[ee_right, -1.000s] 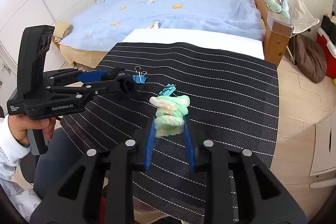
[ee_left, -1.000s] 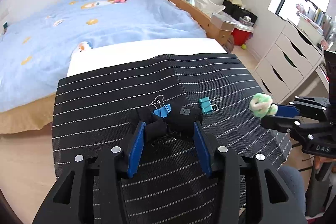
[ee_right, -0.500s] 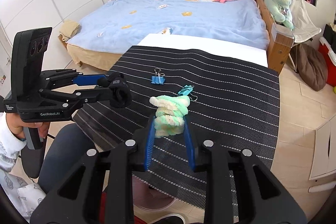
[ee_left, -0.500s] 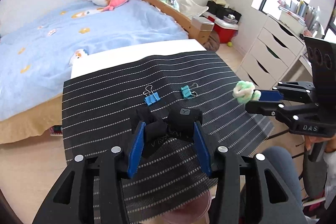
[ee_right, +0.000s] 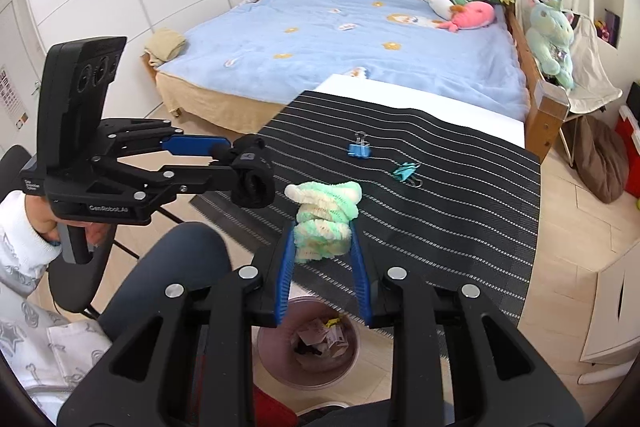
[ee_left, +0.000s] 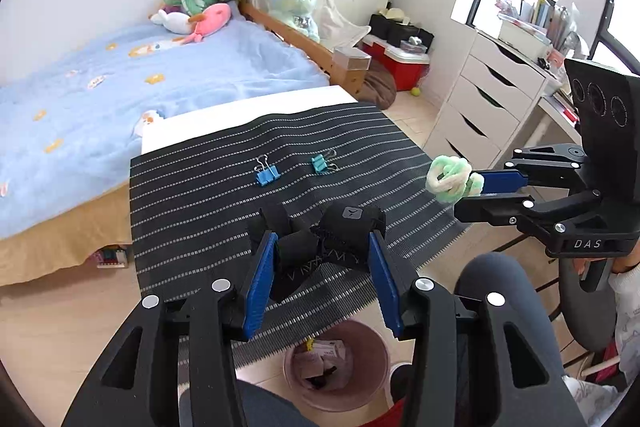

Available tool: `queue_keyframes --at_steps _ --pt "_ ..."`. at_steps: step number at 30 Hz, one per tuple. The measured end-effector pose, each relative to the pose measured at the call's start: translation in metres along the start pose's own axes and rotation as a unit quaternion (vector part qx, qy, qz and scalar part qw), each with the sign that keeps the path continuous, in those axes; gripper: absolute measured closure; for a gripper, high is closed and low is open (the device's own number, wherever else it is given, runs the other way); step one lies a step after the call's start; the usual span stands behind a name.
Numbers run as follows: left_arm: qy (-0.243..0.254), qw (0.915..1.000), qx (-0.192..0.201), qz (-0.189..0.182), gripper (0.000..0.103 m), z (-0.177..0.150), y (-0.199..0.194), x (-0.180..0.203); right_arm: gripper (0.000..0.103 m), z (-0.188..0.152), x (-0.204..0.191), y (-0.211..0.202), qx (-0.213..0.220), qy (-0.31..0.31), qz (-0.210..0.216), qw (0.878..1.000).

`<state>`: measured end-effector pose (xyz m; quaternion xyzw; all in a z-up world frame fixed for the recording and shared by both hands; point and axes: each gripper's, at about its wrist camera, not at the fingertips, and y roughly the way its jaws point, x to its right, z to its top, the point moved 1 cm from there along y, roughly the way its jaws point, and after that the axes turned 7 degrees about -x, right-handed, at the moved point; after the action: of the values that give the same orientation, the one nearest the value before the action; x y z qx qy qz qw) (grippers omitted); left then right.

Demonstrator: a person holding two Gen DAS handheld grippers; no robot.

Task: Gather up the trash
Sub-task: 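Carry the green sock over the bin and release it with the right while the left carries black socks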

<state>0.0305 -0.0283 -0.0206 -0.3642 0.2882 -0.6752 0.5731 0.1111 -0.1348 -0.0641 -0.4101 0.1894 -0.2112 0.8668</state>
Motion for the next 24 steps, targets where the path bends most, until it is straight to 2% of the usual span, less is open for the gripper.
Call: queue_keyframes --at_steps 9,19,24 --pt "0.011 0.9999 0.007 -0.011 0.058 -0.025 -0.022 0.014 0.077 -0.022 -0.026 -0.011 -0.008 -0.013 0.013 1.000" --pt "-0.003 0.9998 0.009 -0.016 0.058 -0.049 -0.035 0.015 0.077 -0.050 -0.044 -0.002 -0.033 -0.015 0.027 0.999" --pt "-0.006 0.9998 0.011 -0.015 0.058 -0.054 -0.039 0.013 0.077 -0.052 -0.049 0.000 -0.038 -0.020 0.035 0.998"
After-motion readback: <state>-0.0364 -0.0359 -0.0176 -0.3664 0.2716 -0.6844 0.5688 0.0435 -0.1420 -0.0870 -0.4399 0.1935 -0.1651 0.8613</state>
